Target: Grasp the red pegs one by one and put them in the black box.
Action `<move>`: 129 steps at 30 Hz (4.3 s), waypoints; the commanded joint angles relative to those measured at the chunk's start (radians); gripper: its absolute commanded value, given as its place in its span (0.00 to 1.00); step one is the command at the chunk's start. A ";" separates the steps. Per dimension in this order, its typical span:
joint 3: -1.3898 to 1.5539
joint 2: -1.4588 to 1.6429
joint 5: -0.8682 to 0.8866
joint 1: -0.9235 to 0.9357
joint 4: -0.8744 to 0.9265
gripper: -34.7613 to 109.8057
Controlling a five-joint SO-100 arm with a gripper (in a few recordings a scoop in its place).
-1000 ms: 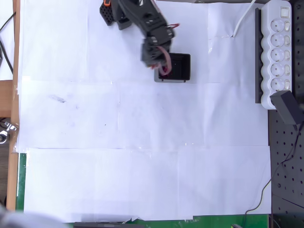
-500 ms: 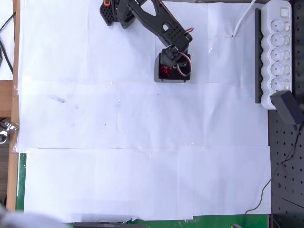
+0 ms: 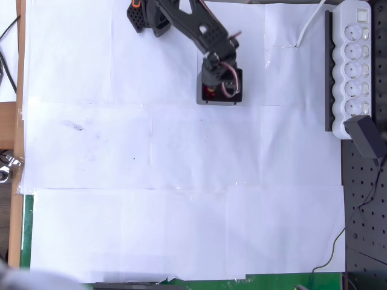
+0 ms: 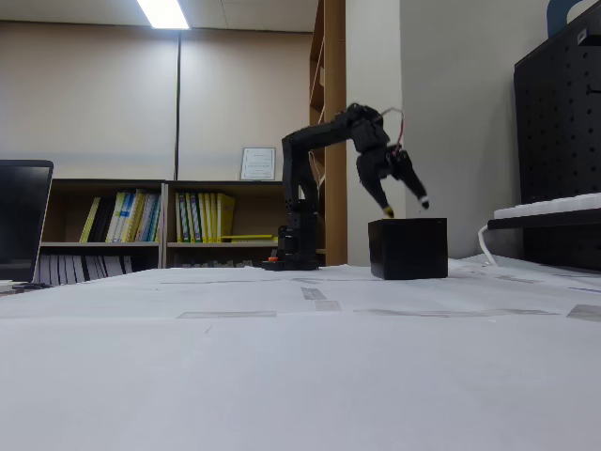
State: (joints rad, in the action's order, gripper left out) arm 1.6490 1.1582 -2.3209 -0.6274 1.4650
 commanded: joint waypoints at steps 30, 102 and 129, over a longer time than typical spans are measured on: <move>-1.623 -1.285 0.617 0.626 -0.354 0.24; -1.624 -1.339 0.607 0.577 -0.137 0.28; -1.624 -1.339 0.607 0.577 -0.137 0.28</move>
State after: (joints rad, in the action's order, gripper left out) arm 0.0368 -0.1733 -1.7119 -0.0291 1.3208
